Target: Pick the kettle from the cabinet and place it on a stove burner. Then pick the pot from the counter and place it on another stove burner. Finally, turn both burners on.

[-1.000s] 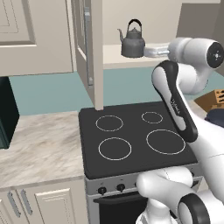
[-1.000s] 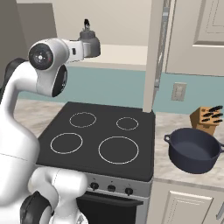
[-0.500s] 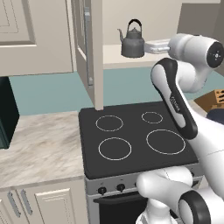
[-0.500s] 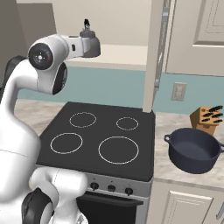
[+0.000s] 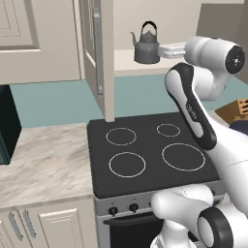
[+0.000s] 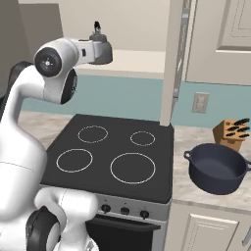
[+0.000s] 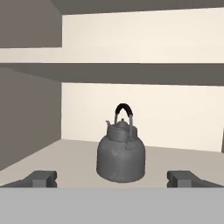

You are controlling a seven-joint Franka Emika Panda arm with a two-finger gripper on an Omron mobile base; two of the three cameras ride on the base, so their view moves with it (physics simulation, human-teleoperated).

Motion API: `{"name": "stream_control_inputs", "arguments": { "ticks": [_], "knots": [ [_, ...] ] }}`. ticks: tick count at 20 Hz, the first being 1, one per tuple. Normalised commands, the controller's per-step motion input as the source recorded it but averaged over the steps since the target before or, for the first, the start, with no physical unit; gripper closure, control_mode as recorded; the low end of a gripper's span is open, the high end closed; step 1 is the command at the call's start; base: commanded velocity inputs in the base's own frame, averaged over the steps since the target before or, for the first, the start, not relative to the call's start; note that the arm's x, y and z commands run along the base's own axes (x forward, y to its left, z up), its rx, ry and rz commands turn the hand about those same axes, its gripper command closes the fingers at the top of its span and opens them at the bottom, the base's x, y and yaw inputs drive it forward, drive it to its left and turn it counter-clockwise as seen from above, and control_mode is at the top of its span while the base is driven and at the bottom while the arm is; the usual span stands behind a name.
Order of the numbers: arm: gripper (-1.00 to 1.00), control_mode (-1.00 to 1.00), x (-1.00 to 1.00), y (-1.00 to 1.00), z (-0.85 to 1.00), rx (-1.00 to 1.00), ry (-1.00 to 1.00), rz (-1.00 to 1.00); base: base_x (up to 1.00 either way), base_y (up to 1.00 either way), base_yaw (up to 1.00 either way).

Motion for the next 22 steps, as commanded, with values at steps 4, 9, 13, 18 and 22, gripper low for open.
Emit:
{"name": "stream_control_inputs", "arguments": {
  "ticks": [4,9,13,18,22],
  "knots": [
    [-1.00,-1.00,0.27,0.00,0.00,0.00,0.00,0.00,0.00,0.00,0.00],
    [-1.00,-1.00,0.29,0.00,0.00,0.00,0.00,0.00,0.00,0.00,0.00],
    [-1.00,-1.00,0.27,0.00,0.00,0.00,0.00,0.01,0.00,0.00,0.00],
    [-1.00,-1.00,0.35,-0.04,0.00,0.01,0.00,0.03,0.00,0.00,0.00],
    [-1.00,-1.00,0.39,-0.06,0.00,0.01,0.00,0.08,0.00,0.00,0.00]
  ]
}}
